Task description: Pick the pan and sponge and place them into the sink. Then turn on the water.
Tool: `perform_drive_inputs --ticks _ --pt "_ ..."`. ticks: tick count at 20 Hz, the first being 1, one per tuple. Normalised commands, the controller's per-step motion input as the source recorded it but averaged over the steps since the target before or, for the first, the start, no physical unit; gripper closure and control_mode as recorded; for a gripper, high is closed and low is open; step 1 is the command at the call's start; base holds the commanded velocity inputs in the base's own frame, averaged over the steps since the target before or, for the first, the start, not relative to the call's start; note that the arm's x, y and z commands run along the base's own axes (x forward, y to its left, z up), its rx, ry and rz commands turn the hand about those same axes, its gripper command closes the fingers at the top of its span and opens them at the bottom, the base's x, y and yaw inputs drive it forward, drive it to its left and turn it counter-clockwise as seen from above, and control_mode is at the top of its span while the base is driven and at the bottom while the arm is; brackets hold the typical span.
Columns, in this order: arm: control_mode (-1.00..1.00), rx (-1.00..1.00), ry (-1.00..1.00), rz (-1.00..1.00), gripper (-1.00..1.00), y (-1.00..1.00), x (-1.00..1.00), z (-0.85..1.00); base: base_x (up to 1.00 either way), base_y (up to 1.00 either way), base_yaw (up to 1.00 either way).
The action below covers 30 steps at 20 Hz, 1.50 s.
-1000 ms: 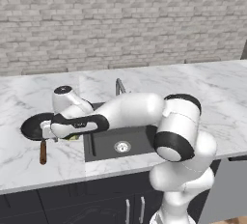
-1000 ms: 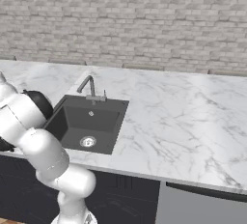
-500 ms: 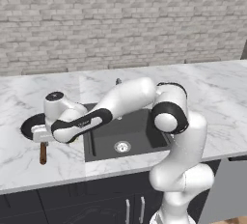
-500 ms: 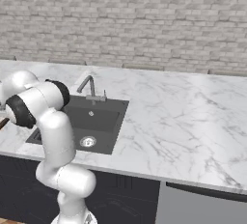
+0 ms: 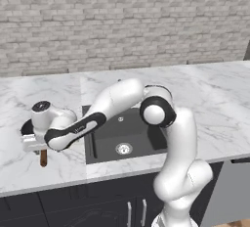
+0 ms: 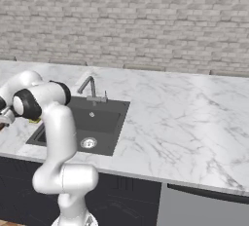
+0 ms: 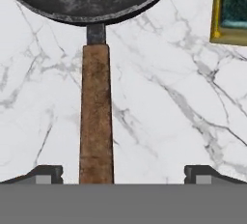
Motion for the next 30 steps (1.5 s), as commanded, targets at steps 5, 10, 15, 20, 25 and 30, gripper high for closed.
perform_drive_inputs --ticks 5,10,15,20,25,30 --pt "-1.00 -0.03 0.00 0.00 -1.00 0.10 0.10 -0.30 0.00 0.00 0.00" --pt "-1.00 -0.04 0.00 0.00 -1.00 0.00 0.06 -0.36 0.00 0.00 0.00" --pt "-1.00 -0.01 0.00 0.00 1.00 0.00 0.22 -0.29 0.00 0.00 0.00" --pt "-1.00 -0.01 -0.01 0.00 1.00 -0.28 0.03 -0.07 0.00 0.00 0.00" --pt "-1.00 0.02 -0.06 -0.02 1.00 -0.67 -0.02 0.12 0.00 0.00 0.00" --pt "-1.00 0.05 -0.11 -0.03 1.00 -0.62 -0.19 0.55 0.00 0.00 0.00"
